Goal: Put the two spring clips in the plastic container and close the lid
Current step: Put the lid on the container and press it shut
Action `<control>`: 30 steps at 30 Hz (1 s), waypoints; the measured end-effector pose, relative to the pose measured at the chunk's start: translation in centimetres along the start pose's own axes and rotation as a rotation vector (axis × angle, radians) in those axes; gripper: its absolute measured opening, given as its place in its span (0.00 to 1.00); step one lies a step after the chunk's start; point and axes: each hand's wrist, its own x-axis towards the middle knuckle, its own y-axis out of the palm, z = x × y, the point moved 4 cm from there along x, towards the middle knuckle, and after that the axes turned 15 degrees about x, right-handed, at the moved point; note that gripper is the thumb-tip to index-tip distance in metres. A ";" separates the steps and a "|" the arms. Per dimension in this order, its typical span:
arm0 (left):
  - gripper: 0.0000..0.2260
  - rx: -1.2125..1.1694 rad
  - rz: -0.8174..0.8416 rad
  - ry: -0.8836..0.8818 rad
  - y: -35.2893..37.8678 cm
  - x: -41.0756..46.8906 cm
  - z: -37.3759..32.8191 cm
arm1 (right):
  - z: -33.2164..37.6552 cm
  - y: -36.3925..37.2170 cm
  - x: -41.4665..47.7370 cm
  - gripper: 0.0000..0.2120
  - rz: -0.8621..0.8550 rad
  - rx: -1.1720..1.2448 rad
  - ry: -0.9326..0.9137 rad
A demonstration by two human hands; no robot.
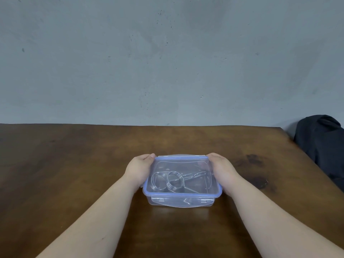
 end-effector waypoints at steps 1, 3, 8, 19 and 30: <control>0.13 -0.063 0.017 -0.020 0.2 0.0 0.2 | -0.1 0.1 0.0 0.12 0.005 0.058 0.014; 0.14 -0.200 0.058 -0.052 0.5 -0.1 0.6 | -0.6 0.2 -0.1 0.10 0.016 0.172 0.041; 0.12 -0.511 0.150 -0.036 1.5 -0.2 0.8 | -1.4 0.5 0.1 0.09 0.039 0.490 0.041; 0.14 -0.710 0.273 0.000 2.3 -0.2 1.0 | -1.7 1.1 0.4 0.16 0.228 0.631 0.056; 0.44 0.863 0.325 0.808 -0.2 -2.2 -2.3 | 1.9 1.1 -1.3 0.34 0.499 -0.970 -0.579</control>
